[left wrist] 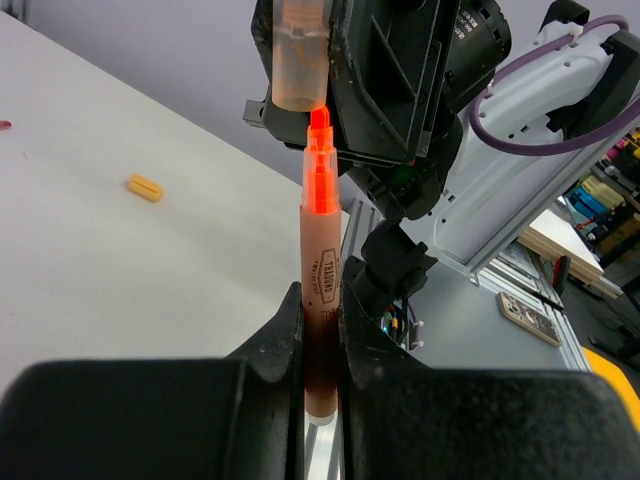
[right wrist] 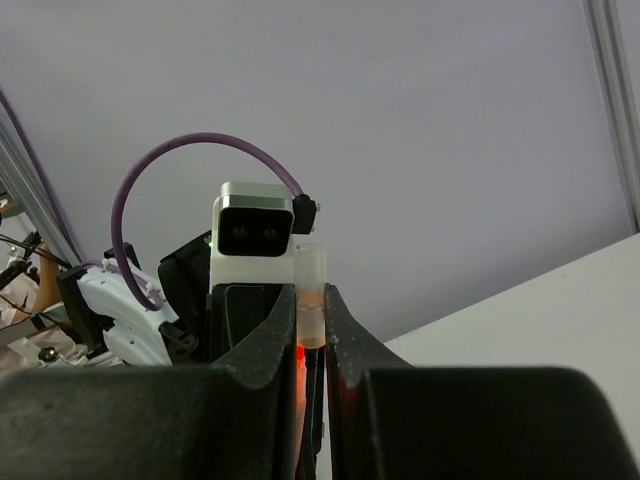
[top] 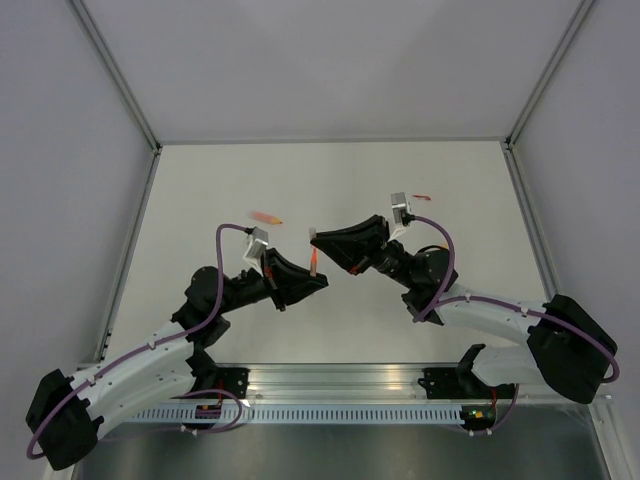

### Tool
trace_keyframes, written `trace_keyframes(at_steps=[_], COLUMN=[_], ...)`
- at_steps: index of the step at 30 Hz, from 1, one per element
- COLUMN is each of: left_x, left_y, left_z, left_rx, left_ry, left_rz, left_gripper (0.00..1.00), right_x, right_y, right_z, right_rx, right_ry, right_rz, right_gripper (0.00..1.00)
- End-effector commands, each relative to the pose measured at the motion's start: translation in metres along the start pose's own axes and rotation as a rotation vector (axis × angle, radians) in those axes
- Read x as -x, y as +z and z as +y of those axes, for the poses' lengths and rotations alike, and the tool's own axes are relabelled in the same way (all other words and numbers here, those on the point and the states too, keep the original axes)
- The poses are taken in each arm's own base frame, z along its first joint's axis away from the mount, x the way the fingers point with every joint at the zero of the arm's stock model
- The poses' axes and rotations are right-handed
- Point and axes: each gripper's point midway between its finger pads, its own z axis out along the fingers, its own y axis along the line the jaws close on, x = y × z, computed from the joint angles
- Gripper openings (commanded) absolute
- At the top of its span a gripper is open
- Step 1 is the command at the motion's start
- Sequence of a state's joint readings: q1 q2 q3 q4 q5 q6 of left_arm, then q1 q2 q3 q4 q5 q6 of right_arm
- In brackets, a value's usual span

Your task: Insert the pens into the pen caps

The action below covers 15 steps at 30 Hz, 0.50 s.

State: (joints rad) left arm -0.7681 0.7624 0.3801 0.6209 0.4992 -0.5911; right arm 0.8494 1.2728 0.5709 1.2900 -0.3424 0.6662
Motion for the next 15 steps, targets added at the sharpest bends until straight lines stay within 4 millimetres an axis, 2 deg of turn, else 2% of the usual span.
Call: trace_keyframes(at_steps=[1,9,15], left_x=[0.011,0.014,0.014], left_y=[-0.001,-0.003,-0.002], left_z=[-0.005,-0.004,-0.004], left_rx=[-0.012,0.003,0.003], left_ry=[0.032,0.033,0.031], left_rz=[-0.041,-0.057,-0.059], left_gripper=[0.02,0.02,0.02], right_x=[0.011,-0.009,-0.012], right_y=[-0.005,-0.020,-0.022], right_z=[0.022,0.022,0.022], right_rx=[0.095,0.085,0.102], right_ry=[-0.013,0.015,0.037], right_rz=[-0.060,-0.039,-0.061], right_gripper=[0.00,0.00,0.00])
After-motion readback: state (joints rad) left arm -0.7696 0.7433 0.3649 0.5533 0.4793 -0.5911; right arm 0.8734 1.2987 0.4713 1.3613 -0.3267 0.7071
